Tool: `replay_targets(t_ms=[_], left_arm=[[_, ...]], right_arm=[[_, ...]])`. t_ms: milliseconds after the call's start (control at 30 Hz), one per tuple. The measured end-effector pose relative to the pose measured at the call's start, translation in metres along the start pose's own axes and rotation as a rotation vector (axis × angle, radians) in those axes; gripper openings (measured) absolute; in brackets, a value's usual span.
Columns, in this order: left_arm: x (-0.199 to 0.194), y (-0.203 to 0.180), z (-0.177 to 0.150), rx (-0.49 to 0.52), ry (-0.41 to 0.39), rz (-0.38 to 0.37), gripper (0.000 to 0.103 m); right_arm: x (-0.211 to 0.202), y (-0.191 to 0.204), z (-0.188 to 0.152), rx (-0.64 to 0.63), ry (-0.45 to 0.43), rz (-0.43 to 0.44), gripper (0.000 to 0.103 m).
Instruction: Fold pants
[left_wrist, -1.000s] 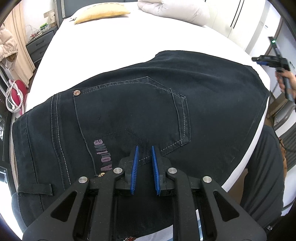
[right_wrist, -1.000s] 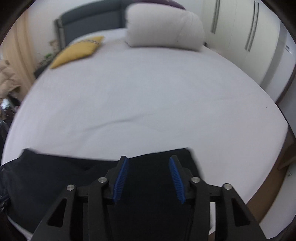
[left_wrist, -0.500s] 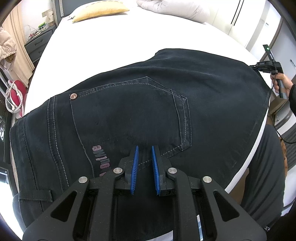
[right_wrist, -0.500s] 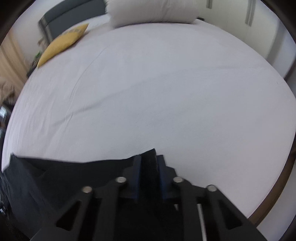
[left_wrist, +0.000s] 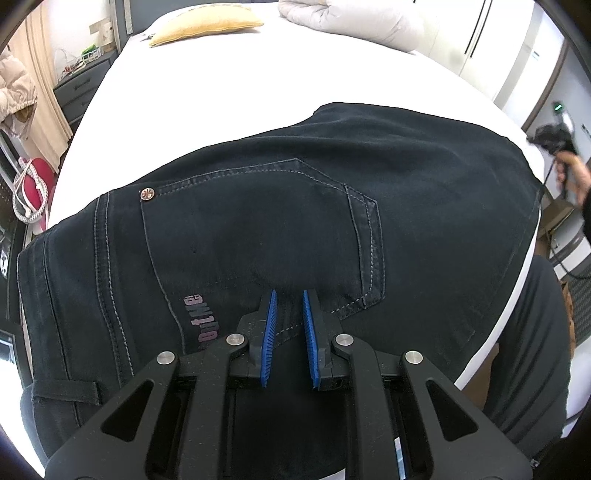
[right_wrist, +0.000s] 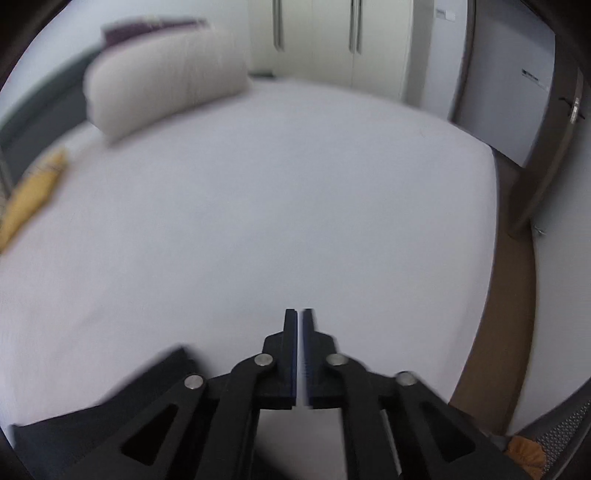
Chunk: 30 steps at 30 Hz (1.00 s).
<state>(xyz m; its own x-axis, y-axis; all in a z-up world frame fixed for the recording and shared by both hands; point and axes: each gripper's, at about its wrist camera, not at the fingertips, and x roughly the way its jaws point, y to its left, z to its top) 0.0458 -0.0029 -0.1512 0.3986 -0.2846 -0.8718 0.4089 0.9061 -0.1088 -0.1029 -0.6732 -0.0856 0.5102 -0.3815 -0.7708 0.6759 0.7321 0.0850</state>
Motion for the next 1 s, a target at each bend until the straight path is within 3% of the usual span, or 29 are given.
replay_targets(t_ms=[67,200,300,367,433,500,600,700,767,800,833,900,1000], left_arm=[[-0.002,0.0,0.001,-0.012,-0.003,-0.003,0.014],[-0.004,0.0,-0.002,-0.016,-0.015,-0.005,0.014],[-0.005,0.003,-0.004,-0.018,-0.024,-0.016,0.014],[-0.005,0.004,-0.005,-0.018,-0.03,-0.024,0.014],[-0.007,0.006,-0.008,-0.007,-0.033,-0.028,0.014],[-0.011,0.006,-0.012,0.007,-0.035,-0.022,0.014],[-0.018,0.007,-0.023,0.015,-0.051,-0.018,0.014],[-0.028,0.009,-0.033,0.019,-0.069,-0.025,0.014],[-0.035,0.007,-0.036,0.04,-0.061,-0.006,0.015],[-0.041,0.006,-0.037,0.043,-0.065,0.013,0.015],[-0.05,0.005,-0.034,0.04,-0.081,0.012,0.015],[-0.063,0.0,-0.023,0.028,-0.127,-0.024,0.015],[-0.064,-0.025,0.016,0.061,-0.191,-0.095,0.015]], right_arm=[[-0.026,0.02,-0.01,0.001,0.018,0.209,0.008],[-0.059,0.109,-0.078,-0.123,0.206,0.655,0.008],[-0.048,0.161,-0.135,-0.139,0.385,0.801,0.008],[-0.027,0.18,-0.168,-0.146,0.462,0.775,0.008],[-0.004,0.178,-0.187,-0.131,0.523,0.701,0.0],[0.014,0.152,-0.18,0.004,0.521,0.718,0.0],[0.01,0.107,-0.154,0.068,0.416,0.545,0.0],[0.009,0.06,-0.139,0.156,0.375,0.42,0.0],[-0.009,0.056,-0.134,0.096,0.321,0.241,0.001],[-0.018,0.061,-0.132,0.091,0.309,0.21,0.006],[-0.026,0.068,-0.13,0.109,0.303,0.252,0.006],[-0.043,0.107,-0.132,0.122,0.299,0.534,0.006],[-0.037,0.179,-0.157,0.068,0.427,0.817,0.014]])
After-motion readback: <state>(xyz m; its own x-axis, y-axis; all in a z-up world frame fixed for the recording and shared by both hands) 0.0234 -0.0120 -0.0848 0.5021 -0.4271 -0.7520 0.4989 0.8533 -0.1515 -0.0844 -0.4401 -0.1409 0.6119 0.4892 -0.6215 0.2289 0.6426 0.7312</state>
